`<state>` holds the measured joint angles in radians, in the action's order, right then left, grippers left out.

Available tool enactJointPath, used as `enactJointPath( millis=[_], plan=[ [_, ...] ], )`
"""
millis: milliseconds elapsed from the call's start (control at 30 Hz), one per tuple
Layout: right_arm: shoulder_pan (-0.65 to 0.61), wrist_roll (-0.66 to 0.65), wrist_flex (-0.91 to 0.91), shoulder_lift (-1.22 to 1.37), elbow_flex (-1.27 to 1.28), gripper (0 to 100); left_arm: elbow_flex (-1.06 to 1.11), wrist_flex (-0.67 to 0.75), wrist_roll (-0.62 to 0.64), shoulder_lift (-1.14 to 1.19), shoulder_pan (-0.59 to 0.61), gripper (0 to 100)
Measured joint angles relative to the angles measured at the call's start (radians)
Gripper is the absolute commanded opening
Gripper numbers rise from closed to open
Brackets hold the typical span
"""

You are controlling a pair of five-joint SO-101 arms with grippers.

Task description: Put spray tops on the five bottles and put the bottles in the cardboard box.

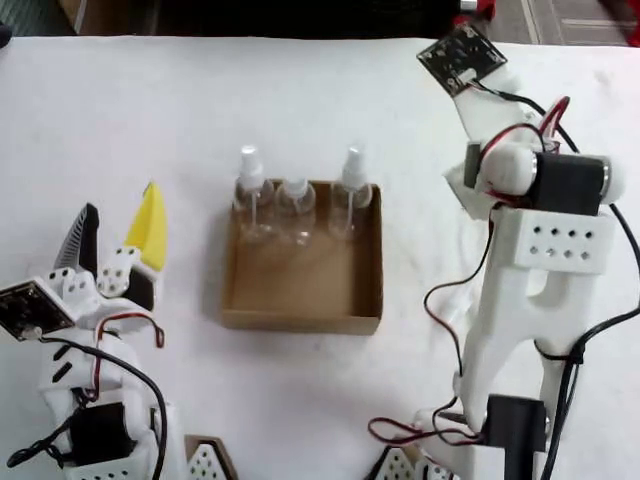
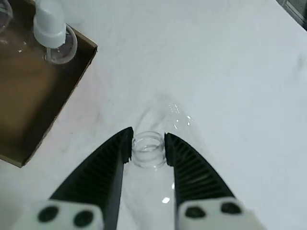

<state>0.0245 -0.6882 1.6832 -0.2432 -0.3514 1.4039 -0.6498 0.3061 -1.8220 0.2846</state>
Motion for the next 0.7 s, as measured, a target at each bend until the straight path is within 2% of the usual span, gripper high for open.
enactJointPath(
  millis=[233, 367, 467, 567, 700],
  plan=[
    [-0.157, 0.118, 0.002, -0.049, -0.005, 1.6, -0.097, -0.120, 0.000, 0.000, 0.000, 27],
    [-0.250, 0.170, 0.002, -0.141, -0.106, 1.6, -0.181, -0.221, 0.000, -0.006, 0.000, 28],
    [-0.322, 0.218, 0.002, -0.203, -0.183, 1.6, -0.264, -0.321, -0.063, -0.008, -0.006, 28],
    [-0.399, 0.258, 0.002, -0.221, -0.203, 1.6, -0.341, -0.414, -0.164, -0.011, -0.087, 28],
    [-0.474, 0.319, -0.018, -0.215, -0.207, 1.6, -0.368, -0.466, -0.215, -0.011, -0.190, 28]
  ],
)
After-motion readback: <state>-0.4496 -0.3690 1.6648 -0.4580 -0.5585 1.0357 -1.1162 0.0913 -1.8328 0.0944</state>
